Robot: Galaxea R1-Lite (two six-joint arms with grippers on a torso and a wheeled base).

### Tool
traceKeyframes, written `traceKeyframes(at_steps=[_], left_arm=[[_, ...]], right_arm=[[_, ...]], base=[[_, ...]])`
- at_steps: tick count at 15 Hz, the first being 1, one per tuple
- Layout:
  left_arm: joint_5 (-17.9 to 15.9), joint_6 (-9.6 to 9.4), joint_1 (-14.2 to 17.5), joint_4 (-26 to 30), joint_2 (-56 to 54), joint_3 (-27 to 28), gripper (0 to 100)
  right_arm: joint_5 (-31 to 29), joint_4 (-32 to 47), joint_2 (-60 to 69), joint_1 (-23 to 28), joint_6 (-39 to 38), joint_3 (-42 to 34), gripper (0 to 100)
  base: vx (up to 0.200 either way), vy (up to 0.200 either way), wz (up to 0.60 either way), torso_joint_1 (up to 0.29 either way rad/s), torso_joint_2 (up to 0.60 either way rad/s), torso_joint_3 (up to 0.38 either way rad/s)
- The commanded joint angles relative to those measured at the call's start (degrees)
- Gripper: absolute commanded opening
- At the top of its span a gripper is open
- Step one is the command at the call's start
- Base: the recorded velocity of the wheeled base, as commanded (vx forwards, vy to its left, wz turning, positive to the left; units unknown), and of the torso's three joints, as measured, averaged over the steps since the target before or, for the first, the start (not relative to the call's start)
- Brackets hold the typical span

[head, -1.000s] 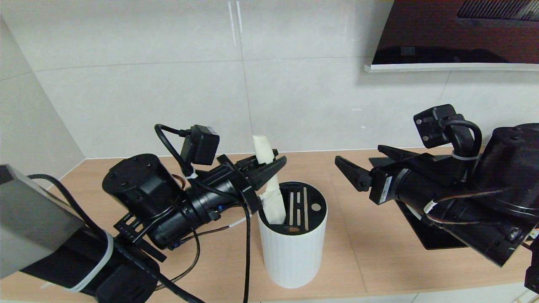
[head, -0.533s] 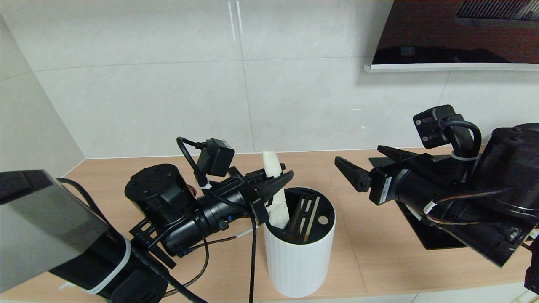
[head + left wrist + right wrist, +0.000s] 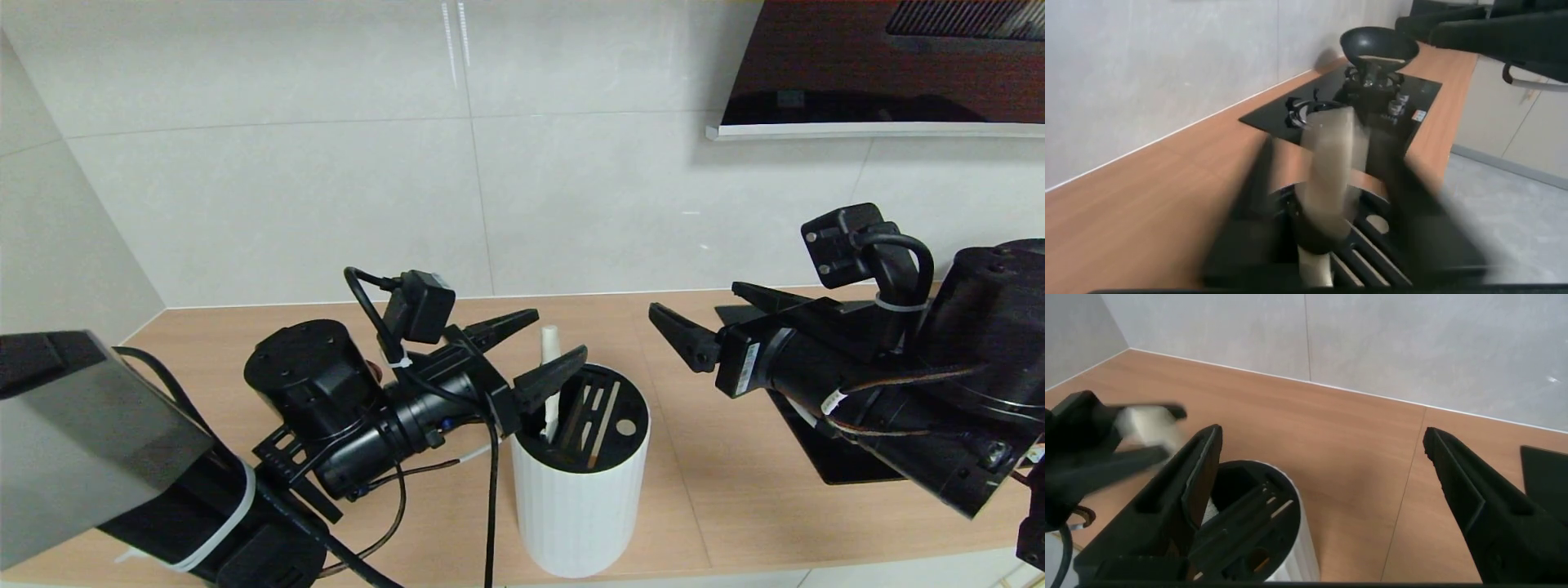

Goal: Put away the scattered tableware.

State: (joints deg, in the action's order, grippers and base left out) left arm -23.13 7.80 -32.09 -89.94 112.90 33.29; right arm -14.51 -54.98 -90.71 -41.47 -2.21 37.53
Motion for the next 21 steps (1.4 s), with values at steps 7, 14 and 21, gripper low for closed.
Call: traceKeyframes(at_steps=[7,14,21], left_arm=[[2.4,0.81,0.0,-0.1,-6.2,-0.2,100],[4.1,4.24,1.6,40.5,-54.8,-7.1,100],[4.6,4.33,12.4,73.7,-84.5,-2.3,100]], right_arm=[[-0.2,-0.4,0.6,0.0,0.0,0.3,100],[-4.0,0.1,20.7,3.9,5.8,-2.4,100],[0.0,28.3,55.2,26.9,6.6,-8.0,100]], base=[[0.000,0.000,0.00,0.000,0.00,0.000],[0.000,0.000,0.00,0.000,0.00,0.000],[0.000,0.000,0.00,0.000,0.00,0.000]])
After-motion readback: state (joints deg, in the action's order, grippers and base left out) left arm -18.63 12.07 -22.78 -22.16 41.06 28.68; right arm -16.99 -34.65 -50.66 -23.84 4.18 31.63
